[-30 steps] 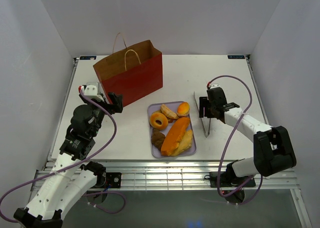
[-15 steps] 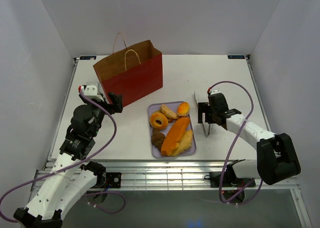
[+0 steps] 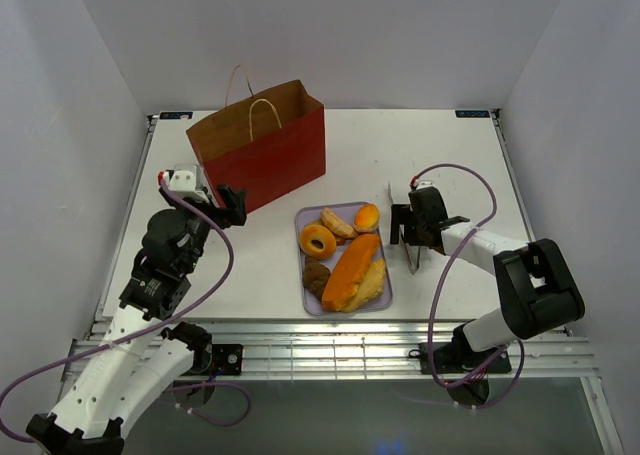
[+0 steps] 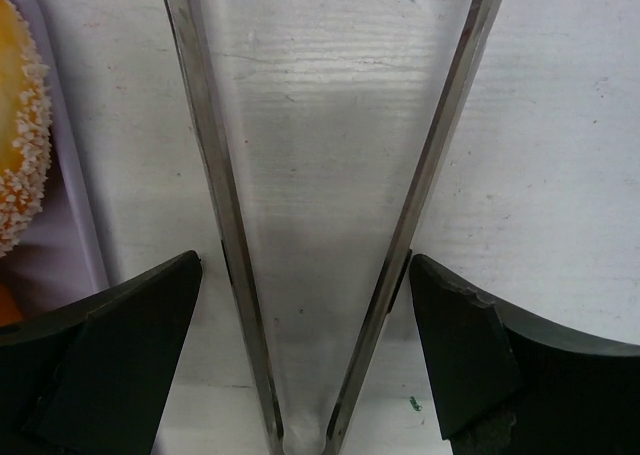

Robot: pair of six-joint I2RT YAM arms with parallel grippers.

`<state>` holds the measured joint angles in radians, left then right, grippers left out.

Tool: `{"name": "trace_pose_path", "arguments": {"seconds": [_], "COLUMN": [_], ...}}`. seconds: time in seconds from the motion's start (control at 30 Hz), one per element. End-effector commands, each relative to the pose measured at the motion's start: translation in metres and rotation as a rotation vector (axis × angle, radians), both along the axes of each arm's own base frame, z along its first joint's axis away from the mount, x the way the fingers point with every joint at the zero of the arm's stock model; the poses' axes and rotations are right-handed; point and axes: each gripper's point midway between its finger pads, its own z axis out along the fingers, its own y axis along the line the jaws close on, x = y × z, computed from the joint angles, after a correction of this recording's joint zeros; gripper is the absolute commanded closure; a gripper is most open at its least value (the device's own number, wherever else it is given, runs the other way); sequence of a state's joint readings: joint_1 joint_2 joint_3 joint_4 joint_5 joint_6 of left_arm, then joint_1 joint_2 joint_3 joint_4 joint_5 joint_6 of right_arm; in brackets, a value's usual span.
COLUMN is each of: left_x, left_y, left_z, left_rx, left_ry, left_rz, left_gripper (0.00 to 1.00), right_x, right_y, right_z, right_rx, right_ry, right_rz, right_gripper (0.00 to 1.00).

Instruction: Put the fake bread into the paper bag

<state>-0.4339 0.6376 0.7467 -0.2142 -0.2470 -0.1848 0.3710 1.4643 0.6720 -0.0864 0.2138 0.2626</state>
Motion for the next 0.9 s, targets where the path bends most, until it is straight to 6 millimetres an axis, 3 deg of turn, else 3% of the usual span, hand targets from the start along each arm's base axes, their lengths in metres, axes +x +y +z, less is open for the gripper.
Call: {"name": "trace_pose_path", "arguments": {"seconds": [0.0,0.2,0.53,0.87], "left_x": [-0.003,-0.004,-0.005,-0.005], "left_y": [-0.002,-0.004,-0.004,-0.005], "left_z": [0.009,0.009,0.01,0.011], "left_rx": [-0.017,-0.017,-0.016,-0.016], "left_ry": [-0.016,-0.017,-0.019,-0.02], "left_rz": [-0.012,-0.018,-0.018,-0.023], "left_gripper": [0.02,0.02,0.02,0.02], "right_x": [0.017,0.016,0.016,0.017], "right_y": [0.011,0.009,0.005,-0.001], "right_z": [0.008,0.004,0.004,0.008], "right_rx": [0.055,0.06,0.036,-0.028], "right_ry": [-0.051,-0.043,-0.028,-0.008], "right_rz": [-0.033,-0.072,-0.086,-0.059], "right_gripper": [0.1,0.0,0.2,0.27]}}
